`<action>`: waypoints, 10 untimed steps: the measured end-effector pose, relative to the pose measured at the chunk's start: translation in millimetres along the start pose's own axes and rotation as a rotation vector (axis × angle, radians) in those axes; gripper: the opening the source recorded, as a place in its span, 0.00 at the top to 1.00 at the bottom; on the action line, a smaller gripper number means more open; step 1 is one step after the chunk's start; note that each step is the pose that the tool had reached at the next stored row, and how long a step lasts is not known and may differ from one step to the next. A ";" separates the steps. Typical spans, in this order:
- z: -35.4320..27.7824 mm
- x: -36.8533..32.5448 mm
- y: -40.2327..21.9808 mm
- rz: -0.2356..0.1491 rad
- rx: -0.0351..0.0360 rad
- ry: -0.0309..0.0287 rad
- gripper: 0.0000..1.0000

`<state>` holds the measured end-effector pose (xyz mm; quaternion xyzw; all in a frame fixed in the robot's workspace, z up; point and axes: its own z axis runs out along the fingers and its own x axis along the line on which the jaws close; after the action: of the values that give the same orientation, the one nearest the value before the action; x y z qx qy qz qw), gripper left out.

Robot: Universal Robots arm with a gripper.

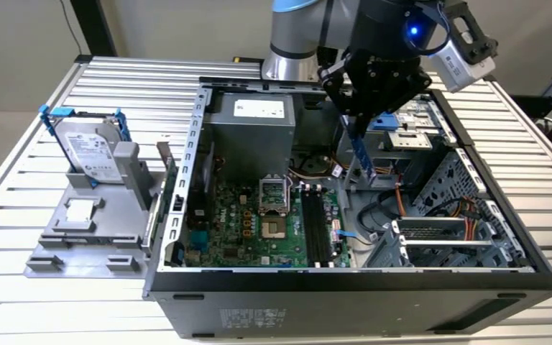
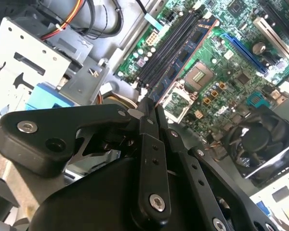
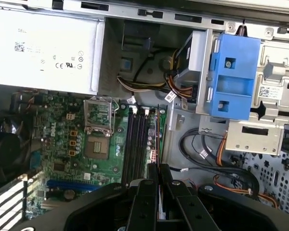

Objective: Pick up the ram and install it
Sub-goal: 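Insert the ram into the slot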

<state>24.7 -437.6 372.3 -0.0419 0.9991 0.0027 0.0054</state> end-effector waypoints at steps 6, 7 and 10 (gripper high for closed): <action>8.6 0.1 -0.1 0.027 0.0003 -0.0001 1.00; 9.6 0.1 0.0 0.030 0.0003 -0.0001 1.00; 13.1 0.1 -0.1 0.032 0.0005 -0.0001 1.00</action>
<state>24.7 -437.6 359.3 -0.0258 0.9996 0.0025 0.0054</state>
